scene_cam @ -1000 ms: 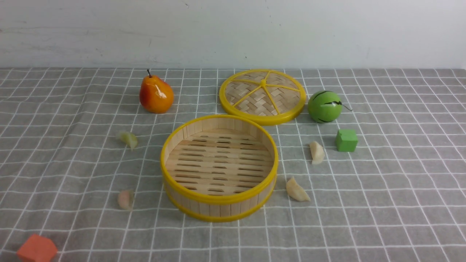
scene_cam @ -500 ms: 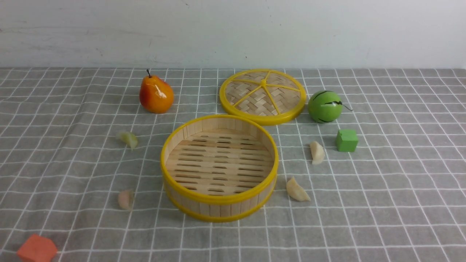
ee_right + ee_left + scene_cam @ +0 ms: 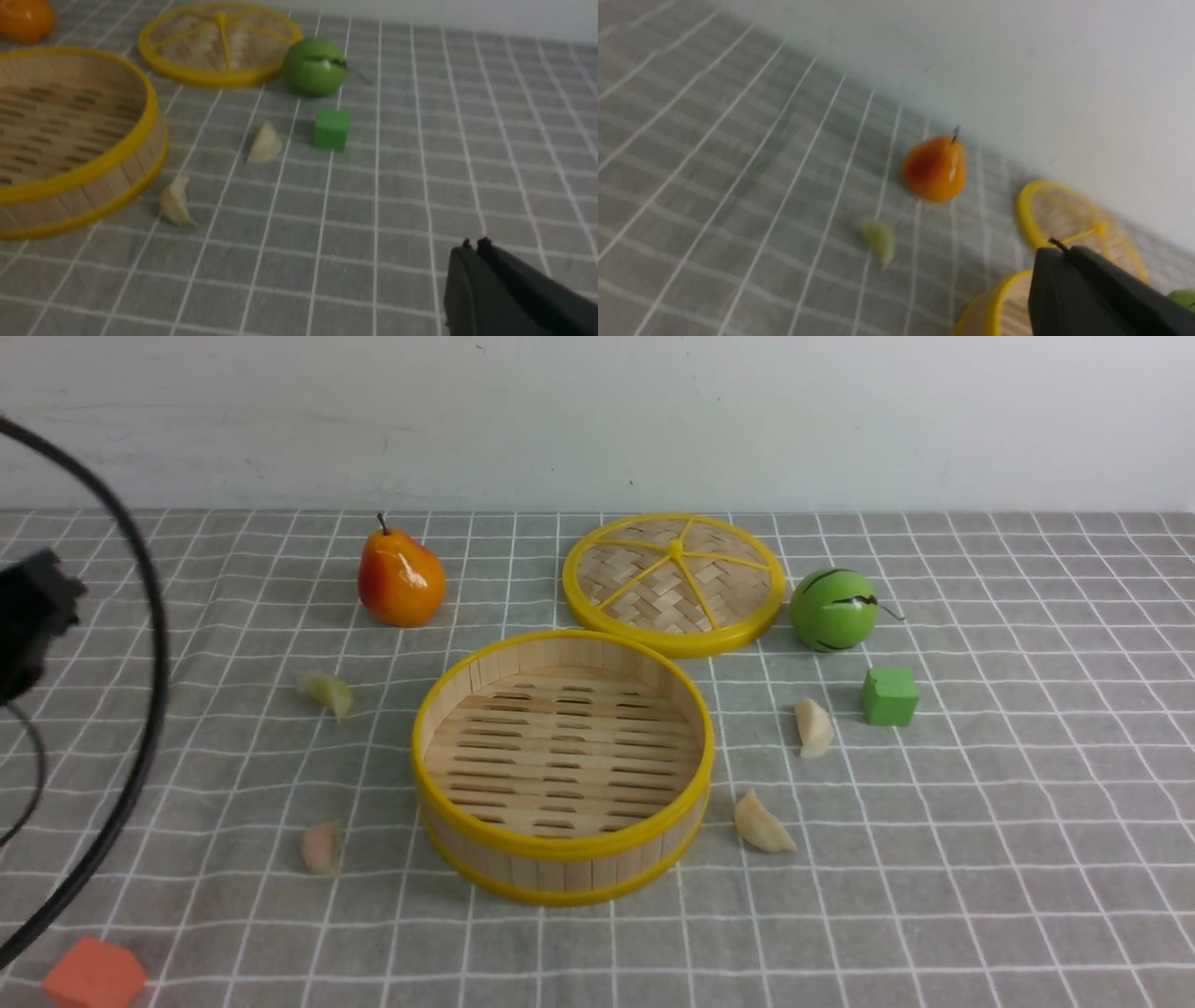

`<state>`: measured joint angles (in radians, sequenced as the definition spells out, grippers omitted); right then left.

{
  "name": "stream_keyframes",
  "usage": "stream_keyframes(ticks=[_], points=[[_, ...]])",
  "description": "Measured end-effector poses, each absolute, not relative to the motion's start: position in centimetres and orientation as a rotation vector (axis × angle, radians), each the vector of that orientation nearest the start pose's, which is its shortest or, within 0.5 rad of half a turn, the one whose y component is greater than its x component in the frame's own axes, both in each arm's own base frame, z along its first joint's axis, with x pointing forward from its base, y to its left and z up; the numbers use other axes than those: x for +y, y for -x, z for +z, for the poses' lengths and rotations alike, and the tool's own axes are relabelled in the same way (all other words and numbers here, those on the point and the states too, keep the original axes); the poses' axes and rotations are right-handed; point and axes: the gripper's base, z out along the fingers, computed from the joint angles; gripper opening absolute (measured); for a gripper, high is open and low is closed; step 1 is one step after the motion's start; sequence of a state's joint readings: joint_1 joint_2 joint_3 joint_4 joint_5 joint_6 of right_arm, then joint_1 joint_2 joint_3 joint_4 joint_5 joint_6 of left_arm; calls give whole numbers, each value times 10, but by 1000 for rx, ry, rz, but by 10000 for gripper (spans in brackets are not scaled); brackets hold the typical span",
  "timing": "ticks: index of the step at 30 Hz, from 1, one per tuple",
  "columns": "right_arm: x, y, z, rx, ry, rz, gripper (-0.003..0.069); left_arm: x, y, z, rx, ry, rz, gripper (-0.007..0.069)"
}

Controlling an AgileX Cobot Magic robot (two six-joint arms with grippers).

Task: Put the dumplings into the steamer on the table with the grey tablecloth.
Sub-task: 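Reach for and grasp a dumpling on the table with the left gripper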

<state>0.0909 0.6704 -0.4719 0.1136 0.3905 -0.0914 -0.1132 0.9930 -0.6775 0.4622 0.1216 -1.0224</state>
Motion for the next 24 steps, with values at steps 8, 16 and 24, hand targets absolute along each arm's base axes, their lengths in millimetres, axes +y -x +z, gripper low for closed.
stream_keyframes(ticks=[8, 16, 24], points=[[25, -164, 267, 2287, 32, 237, -3, -48, -294, 294, 2230, 487, -199, -14], [30, -170, 273, 2281, 109, 260, 1, -73, -391, 267, 2473, 400, -226, -14], [31, -172, 272, 2283, 108, 272, 9, -59, -466, 232, 2567, 411, -81, 132]])
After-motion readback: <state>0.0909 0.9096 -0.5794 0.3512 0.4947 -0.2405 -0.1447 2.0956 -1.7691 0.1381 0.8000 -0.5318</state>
